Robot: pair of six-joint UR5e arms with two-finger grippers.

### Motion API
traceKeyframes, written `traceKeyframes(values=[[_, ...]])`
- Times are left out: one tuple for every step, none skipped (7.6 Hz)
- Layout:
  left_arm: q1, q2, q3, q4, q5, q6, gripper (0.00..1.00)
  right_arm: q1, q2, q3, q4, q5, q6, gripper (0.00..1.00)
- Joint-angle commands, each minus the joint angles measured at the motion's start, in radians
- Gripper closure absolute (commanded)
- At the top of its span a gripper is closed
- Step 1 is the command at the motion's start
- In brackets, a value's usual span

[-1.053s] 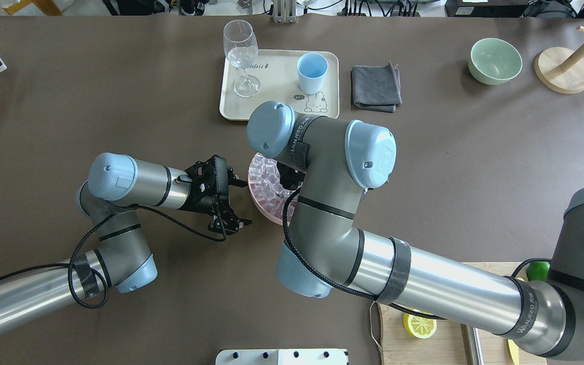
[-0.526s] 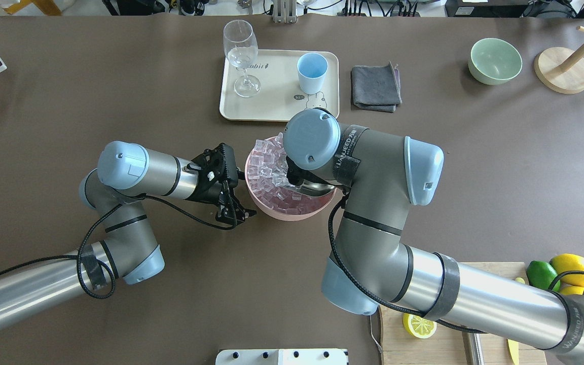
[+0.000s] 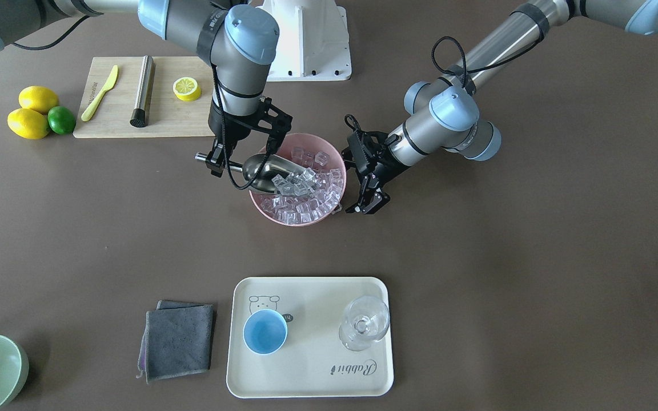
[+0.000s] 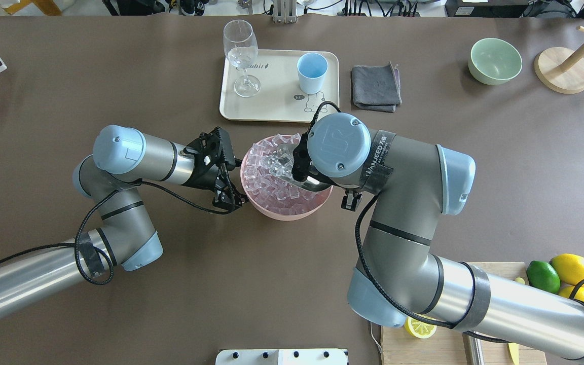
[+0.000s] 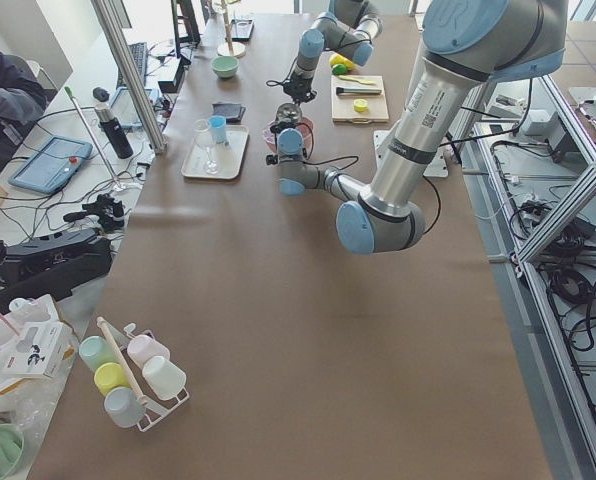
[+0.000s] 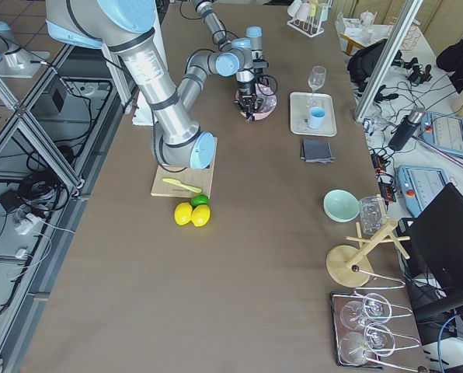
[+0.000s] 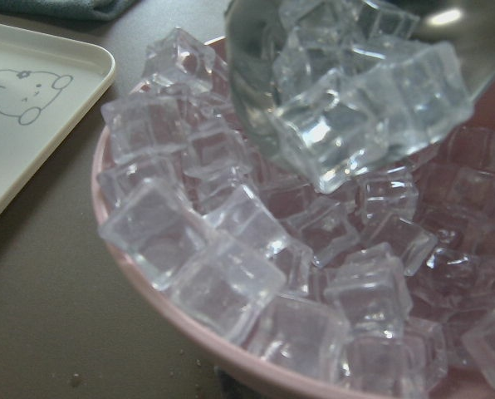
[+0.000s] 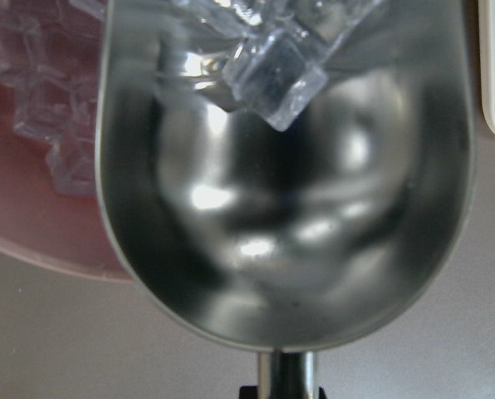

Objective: Put ice in cup with scoop
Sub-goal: 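Dip the scoop into the ice cubes with the right gripper and scoop some up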

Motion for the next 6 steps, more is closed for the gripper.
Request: traceKeyframes(values=[[0.0,-0.002,0.0,0.003,-0.003,0.001,0.02,0.0,-0.05,0.064,0.089,0.0,0.064,1.0],[0.0,-0.002,-0.002,0.003,-0.006,0.003,0.02,0.0,-0.075,0.096,0.129,0.0,0.066,1.0],[0.0,0.0,-0.005,0.001,-0.009,0.006,0.02,0.0,-0.109,0.128,0.184,0.002,0.067,1.0],[0.0,0.004,-0.015,0.001,-0.022,0.01,0.02,0.002,-0.141,0.164,0.235,0.01,0.119,1.0],[0.002,0.015,-0.018,0.001,-0.062,0.013,0.02,0.002,-0.185,0.208,0.282,0.011,0.217,1.0],[0.0,0.02,-0.018,0.001,-0.087,0.013,0.02,0.03,-0.205,0.219,0.327,0.028,0.23,1.0]])
